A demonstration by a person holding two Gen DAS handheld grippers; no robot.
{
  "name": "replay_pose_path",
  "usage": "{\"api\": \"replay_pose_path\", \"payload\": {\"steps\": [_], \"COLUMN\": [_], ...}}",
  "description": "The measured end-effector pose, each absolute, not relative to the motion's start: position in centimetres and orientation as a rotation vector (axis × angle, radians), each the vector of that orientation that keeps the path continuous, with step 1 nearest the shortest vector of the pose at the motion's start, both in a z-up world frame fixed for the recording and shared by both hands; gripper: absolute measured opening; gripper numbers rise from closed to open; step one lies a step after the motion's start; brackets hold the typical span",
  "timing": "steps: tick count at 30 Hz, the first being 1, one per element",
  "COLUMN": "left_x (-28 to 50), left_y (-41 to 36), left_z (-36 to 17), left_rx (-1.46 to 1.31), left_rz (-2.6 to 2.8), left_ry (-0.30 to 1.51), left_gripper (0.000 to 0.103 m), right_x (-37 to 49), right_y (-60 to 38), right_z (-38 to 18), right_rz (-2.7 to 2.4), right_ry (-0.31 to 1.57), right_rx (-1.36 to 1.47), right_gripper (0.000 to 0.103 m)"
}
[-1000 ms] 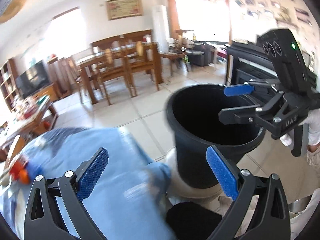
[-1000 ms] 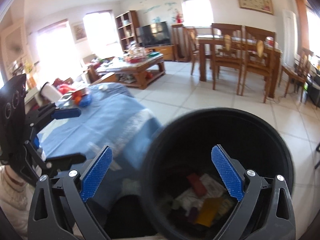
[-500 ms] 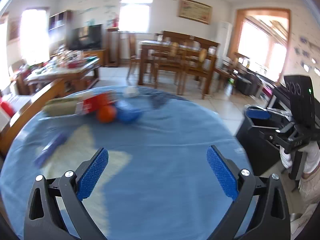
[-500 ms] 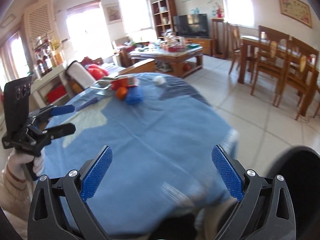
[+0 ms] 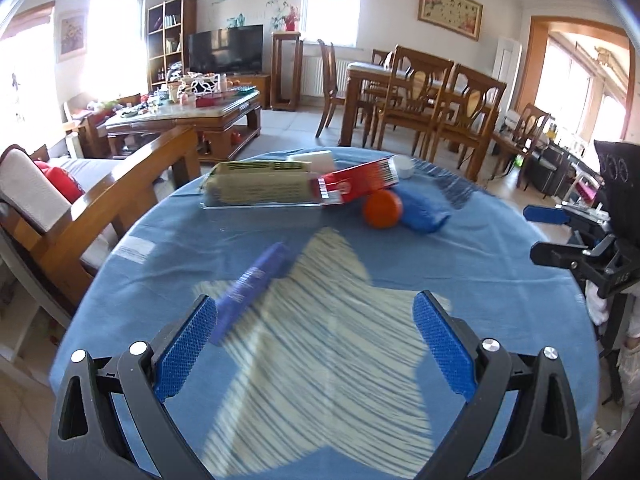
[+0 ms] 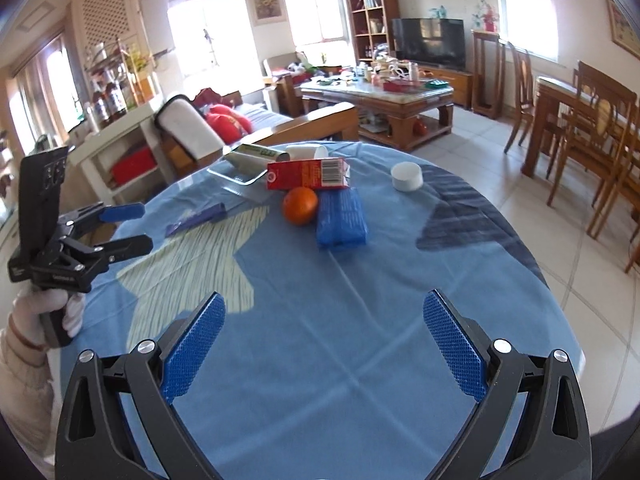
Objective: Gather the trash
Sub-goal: 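Grasp the blue tube with left tool while right tool grasps the blue packet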
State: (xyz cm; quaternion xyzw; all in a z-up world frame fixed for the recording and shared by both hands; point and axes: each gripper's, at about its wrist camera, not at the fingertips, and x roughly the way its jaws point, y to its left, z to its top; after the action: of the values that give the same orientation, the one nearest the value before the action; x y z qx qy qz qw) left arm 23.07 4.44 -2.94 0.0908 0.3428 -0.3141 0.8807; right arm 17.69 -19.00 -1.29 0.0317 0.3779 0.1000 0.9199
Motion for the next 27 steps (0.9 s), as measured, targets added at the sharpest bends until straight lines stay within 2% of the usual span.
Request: {"api": "replay_pose_path", "payload": {"steps": [14,17,19,21,22,24,25,27], "left_x": [29.7,30.5,30.6,30.6,30.7,31.1,31.2,31.4], "left_y": [4.9,4.7,4.6,4.6,4.6,5.3,5.5,6.2], "left_z": [-5.7,-6.2,-6.3,-6.1,-6.0,-5.8,-5.7,-5.6], "left_rx": [0.288,0.270,0.285,0.309,0.310,0.290,0.282,0.266], "left_rz": [-0.691,-0.717,-0.717,-0.699,-0.690,-0.668,-0.659,-0.633], "left_ry": [0.888,0.938,0.940,0.923,0.919,0.917,0.917,0.918], "left_gripper": [0.098,0.094,0.081,0.063,0.059,0.043,0.038,0.018], "right_x": [27.5,29.3,30.0,30.6,30.8,30.8,30.7,30.7], "right_y": [-16.8,-16.4,-16.2,-16.2,-16.2,-16.2,-16.2,-16.2], "right_z": [-4.1,-5.1,-5.6,-6.3,-6.6,-6.6,-6.6,-6.7], "right_rz": [0.215,0.210,0.204,0.195,0.203,0.204,0.201,0.208], "right_ry": [0.864,0.888,0.899,0.918,0.927,0.924,0.922,0.923], "right_rx": [-0.051,-0.092,-0.103,-0.111,-0.108,-0.111,-0.120,-0.119], "right_gripper": [0.097,0.090,0.084,0.075,0.067,0.054,0.051,0.049]}}
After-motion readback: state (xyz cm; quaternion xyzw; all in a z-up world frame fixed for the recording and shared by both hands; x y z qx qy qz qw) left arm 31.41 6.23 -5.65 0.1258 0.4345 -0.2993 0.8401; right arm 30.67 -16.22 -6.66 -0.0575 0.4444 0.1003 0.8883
